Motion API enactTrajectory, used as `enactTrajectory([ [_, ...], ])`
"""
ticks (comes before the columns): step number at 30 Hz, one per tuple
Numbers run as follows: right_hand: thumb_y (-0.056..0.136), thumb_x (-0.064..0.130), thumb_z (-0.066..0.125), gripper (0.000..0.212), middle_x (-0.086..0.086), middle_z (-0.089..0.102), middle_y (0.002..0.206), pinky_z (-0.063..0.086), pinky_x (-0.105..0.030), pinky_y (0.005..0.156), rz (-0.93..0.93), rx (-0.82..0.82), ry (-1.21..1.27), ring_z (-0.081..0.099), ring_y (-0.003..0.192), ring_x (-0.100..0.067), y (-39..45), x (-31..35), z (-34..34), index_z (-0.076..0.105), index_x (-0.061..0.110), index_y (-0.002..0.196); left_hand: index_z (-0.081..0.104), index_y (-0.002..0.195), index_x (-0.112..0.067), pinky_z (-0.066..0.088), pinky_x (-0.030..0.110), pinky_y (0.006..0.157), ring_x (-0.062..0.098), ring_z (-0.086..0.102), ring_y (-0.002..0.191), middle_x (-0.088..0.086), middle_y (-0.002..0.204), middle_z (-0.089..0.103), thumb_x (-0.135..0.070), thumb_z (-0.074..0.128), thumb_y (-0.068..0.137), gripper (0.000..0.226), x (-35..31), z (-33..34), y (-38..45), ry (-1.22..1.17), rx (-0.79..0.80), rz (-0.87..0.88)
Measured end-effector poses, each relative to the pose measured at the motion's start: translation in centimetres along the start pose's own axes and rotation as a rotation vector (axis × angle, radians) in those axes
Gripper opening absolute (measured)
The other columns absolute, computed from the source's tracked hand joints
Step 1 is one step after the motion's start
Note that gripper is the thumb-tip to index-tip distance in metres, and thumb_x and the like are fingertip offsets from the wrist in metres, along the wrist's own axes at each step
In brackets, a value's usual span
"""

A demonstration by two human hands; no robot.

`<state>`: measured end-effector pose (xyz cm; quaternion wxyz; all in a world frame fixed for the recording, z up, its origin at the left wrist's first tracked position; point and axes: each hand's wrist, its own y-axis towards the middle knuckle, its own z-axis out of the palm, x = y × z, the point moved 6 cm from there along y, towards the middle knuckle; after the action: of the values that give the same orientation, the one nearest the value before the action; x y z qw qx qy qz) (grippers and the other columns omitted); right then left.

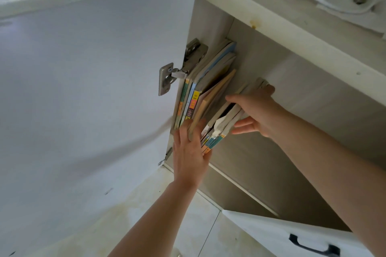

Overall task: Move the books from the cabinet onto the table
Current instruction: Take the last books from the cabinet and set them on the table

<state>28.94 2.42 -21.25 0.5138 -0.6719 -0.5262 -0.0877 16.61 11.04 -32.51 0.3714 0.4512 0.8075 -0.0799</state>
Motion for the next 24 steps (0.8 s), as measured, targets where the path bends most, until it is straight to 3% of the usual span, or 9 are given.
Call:
enactTrajectory([
  [3, 0.086, 0.013, 0.064, 0.046, -0.022, 0.066, 0.1, 0.057, -0.037, 0.047, -0.009, 0.035, -0.059, 0.073, 0.061, -0.033, 0.9, 0.1, 0.7, 0.036, 0.018, 0.123, 0.017, 0.15, -0.034, 0.047, 0.051, 0.102, 0.034, 0.024, 0.141, 0.013, 0.151, 0.02, -0.034, 0.082, 0.07, 0.104, -0.3, -0.4, 0.5, -0.053, 0.002, -0.041],
  [7, 0.088, 0.009, 0.06, 0.047, -0.024, 0.062, 0.102, 0.06, -0.046, 0.053, -0.003, 0.037, -0.004, 0.072, 0.063, -0.04, 1.4, 0.3, 1.2, 0.027, 0.022, 0.118, -0.002, 0.152, -0.038, 0.04, 0.057, 0.106, 0.032, 0.01, 0.148, 0.012, 0.159, 0.002, -0.033, 0.085, 0.067, 0.122, -0.3, -0.6, 1.3, -0.237, -0.031, -0.076],
  [10, 0.091, 0.008, 0.058, 0.042, -0.023, 0.059, 0.095, 0.061, -0.047, 0.053, 0.008, 0.02, -0.011, 0.071, 0.062, -0.038, 1.5, 0.4, 1.0, 0.025, 0.021, 0.115, -0.005, 0.152, -0.038, 0.035, 0.059, 0.11, 0.028, 0.001, 0.15, 0.008, 0.161, -0.004, -0.033, 0.084, 0.067, 0.122, -0.1, -0.3, 1.8, -0.249, -0.004, -0.033],
  [13, 0.091, 0.01, 0.059, 0.046, -0.023, 0.059, 0.096, 0.06, -0.048, 0.053, 0.028, 0.026, 0.013, 0.071, 0.062, -0.038, 1.1, 0.6, 1.4, 0.025, 0.023, 0.119, -0.002, 0.151, -0.041, 0.033, 0.057, 0.112, 0.033, 0.007, 0.148, 0.014, 0.158, 0.002, -0.035, 0.082, 0.068, 0.118, -0.2, -0.4, 2.0, -0.14, 0.002, 0.017],
  [17, 0.082, 0.029, 0.075, 0.068, -0.024, 0.058, 0.112, 0.06, -0.054, 0.058, 0.031, 0.033, 0.025, 0.07, 0.075, -0.041, 1.1, 1.0, 1.8, 0.026, 0.022, 0.128, 0.022, 0.145, -0.037, 0.036, 0.049, 0.109, 0.036, 0.024, 0.138, 0.016, 0.15, 0.016, -0.039, 0.083, 0.067, 0.1, -0.5, -0.9, 1.9, 0.008, -0.069, 0.084],
  [19, 0.078, 0.039, 0.076, 0.091, -0.02, 0.052, 0.13, 0.06, -0.051, 0.063, -0.059, -0.043, -0.089, 0.065, 0.089, -0.037, 1.6, 1.9, 1.4, 0.015, 0.023, 0.143, 0.03, 0.141, -0.037, 0.044, 0.048, 0.102, 0.034, 0.034, 0.129, 0.013, 0.141, 0.023, -0.037, 0.088, 0.061, 0.099, -0.6, -1.0, 1.9, 0.05, -0.096, 0.095],
  [21, 0.074, 0.043, 0.079, 0.113, -0.016, 0.043, 0.143, 0.058, -0.054, 0.074, -0.142, -0.139, -0.152, 0.058, 0.11, -0.039, 2.2, 3.1, 0.9, -0.005, 0.029, 0.148, 0.029, 0.14, -0.038, 0.05, 0.047, 0.097, 0.033, 0.039, 0.123, 0.012, 0.135, 0.027, -0.034, 0.09, 0.059, 0.102, -0.9, -0.8, 2.0, 0.069, -0.094, 0.112],
  [24, 0.061, 0.048, 0.085, 0.129, -0.016, 0.038, 0.145, 0.057, -0.06, 0.071, -0.115, -0.186, -0.187, 0.053, 0.118, -0.042, 2.6, 3.8, 1.3, -0.011, 0.034, 0.147, 0.022, 0.143, -0.041, 0.051, 0.045, 0.097, 0.033, 0.041, 0.124, 0.013, 0.136, 0.027, -0.032, 0.09, 0.06, 0.108, -1.2, -0.6, 2.0, 0.063, -0.086, 0.102],
])
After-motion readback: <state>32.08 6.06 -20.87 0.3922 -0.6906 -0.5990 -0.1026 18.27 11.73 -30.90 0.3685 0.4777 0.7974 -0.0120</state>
